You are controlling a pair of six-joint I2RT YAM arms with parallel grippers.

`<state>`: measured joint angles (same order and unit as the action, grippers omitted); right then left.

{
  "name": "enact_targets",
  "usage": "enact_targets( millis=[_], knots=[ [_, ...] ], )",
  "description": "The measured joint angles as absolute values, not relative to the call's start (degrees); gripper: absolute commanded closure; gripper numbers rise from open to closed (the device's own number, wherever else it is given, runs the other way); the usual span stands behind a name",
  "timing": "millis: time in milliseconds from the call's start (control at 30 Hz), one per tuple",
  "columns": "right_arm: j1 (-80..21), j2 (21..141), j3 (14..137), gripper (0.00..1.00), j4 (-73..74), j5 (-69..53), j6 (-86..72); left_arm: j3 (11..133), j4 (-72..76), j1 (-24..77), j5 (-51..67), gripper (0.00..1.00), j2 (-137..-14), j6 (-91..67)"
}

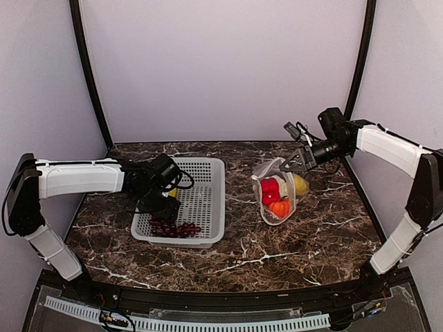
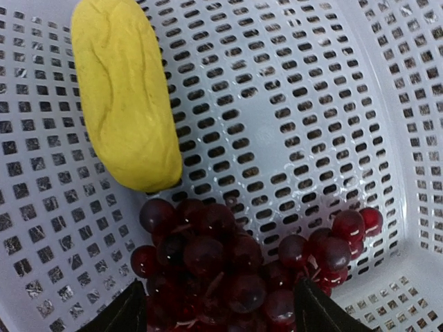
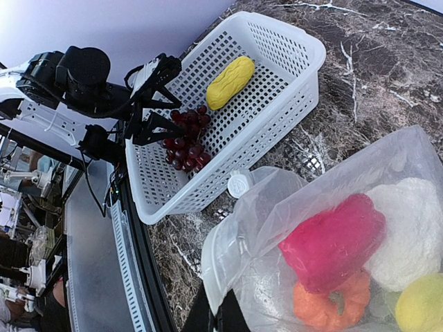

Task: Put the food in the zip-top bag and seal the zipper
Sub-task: Pick up the fake fruit from the bin.

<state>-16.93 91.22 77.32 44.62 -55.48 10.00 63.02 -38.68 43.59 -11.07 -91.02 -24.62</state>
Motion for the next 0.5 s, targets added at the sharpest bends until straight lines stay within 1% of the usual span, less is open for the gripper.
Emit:
enact_targets(
  millis=[133, 300, 367, 433, 467, 500],
  knots=[
    [-16.9, 91.2, 77.3, 1.0, 44.6, -55.5, 10.0, 63.7, -40.2, 43.9, -7.9, 0.29, -92.5, -21.8],
    [-16.9, 91.2, 77.3, 1.0, 44.6, -55.5, 10.0, 64.9, -41.1, 45.1, -6.7, 0.29, -96.4, -19.2],
    [-16.9, 91.2, 77.3, 1.0, 44.6, -55.5, 10.0, 65.5, -41.5, 45.7, -7.4, 0.31, -97.6, -18.6],
    [-16.9, 91.2, 77.3, 1.0, 44.6, -55.5, 10.0, 66.3, -41.8, 46.3, -8.7, 0.4, -98.8, -18.2],
    [-16.9, 91.2, 77.3, 1.0, 44.6, -55.5, 10.0, 66.7, -41.9, 46.7, -9.7, 0.46, -99.4, -18.0],
    [-16.9, 91.2, 77.3, 1.0, 44.6, -55.5, 10.0, 66.9, -42.0, 47.1, -10.6, 0.51, -100.1, -17.6]
  ],
)
